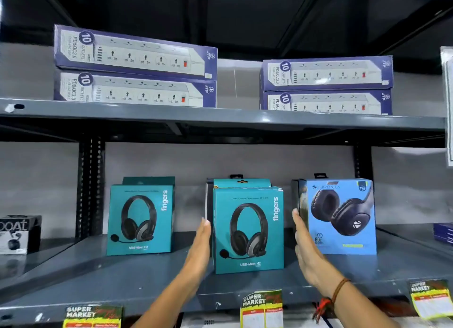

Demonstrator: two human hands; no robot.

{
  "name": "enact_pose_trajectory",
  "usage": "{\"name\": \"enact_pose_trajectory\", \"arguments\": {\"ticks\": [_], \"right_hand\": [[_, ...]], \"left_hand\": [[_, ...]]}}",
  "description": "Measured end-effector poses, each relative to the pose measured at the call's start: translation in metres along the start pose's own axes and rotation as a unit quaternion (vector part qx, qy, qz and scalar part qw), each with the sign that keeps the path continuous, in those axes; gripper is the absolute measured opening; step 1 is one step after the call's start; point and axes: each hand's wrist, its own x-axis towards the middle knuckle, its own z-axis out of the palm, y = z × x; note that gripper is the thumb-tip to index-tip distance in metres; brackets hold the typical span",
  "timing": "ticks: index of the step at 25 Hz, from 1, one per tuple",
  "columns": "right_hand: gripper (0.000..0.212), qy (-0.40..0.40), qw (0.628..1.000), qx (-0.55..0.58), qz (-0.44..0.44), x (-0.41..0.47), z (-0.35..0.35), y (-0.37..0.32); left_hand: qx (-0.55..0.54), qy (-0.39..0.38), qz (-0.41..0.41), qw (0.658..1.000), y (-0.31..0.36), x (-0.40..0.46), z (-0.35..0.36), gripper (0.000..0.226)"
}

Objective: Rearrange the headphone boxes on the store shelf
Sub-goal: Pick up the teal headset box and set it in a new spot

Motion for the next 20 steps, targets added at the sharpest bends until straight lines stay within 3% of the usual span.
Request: {"name": "enact_pose_trajectory", "arguments": {"ticks": [5,8,14,20], "right_hand": [[0.070,-0.088,0.995,-0.037,-0.015,-0.025,0.010,-0.001],[0.073,-0.070,0.995,-0.062,-0.046,-0.036,0.005,-0.016],[0.096,-0.009,0.980,-0.110,-0.164,-0.059,-0.022,-0.083],[0.085,-0.029,0.978,-0.101,-0.180,-0.073,0.002,-0.083]], "left_hand": [[-0.054,-0.072,-0.028,0.996,0.010,-0.017,0.015,0.058],[-0.066,-0.074,-0.006,0.995,0.025,-0.025,0.007,0.061],[-0.031,-0.047,0.065,0.996,0.090,-0.036,-0.025,0.096],[-0.022,-0.021,0.060,0.998,0.089,-0.051,-0.046,0.090]]}}
